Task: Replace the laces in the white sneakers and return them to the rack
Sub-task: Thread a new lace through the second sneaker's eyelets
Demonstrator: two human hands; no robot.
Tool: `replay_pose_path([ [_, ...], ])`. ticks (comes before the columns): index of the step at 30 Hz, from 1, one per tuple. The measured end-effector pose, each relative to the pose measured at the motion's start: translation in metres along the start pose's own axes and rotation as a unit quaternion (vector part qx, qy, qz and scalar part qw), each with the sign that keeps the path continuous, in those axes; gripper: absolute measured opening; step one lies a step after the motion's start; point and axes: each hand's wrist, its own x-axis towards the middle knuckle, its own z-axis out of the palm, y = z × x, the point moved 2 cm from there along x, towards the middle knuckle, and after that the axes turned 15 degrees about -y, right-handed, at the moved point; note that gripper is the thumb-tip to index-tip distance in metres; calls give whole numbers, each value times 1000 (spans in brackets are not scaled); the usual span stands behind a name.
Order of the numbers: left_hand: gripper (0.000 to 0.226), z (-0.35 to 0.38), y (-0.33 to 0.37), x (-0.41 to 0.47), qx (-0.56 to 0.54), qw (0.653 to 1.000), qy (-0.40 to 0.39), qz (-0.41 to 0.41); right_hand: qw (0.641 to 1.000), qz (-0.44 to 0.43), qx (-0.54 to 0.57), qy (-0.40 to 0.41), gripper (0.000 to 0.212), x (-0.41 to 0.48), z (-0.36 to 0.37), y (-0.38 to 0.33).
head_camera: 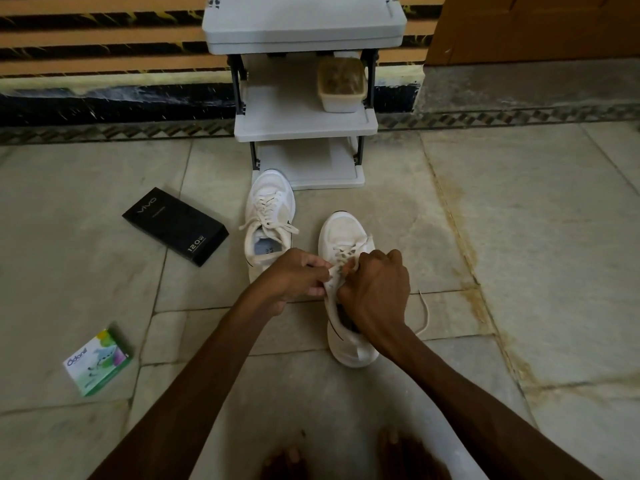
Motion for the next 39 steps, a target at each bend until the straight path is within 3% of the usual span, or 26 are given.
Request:
replay_pose_path([
  [6, 13, -2, -4, 2, -4, 1000, -10, 10, 998, 34, 34, -30, 17, 5, 1, 1],
  [9, 21, -2, -6, 3, 0, 1000, -19, 15, 997, 41, 49, -40, 18, 11, 4, 2],
  [17, 3, -1, -2, 8, 94, 994, 14, 55, 974, 19, 145, -173, 16, 34, -7, 21],
  [24, 2, 0, -3, 12, 119, 990, 42, 66, 968, -9, 187, -167, 15, 30, -17, 28],
  [27, 4, 2, -3, 11, 129, 988, 53, 62, 973, -35, 140, -179, 11, 32, -18, 29],
  [34, 3, 2, -2, 8, 124, 990, 43, 54, 992, 5, 34, -119, 9, 22, -7, 16],
  [39, 2, 4, -6, 10, 154, 982, 88, 69, 989, 26, 82, -123, 16, 15, -11, 20],
])
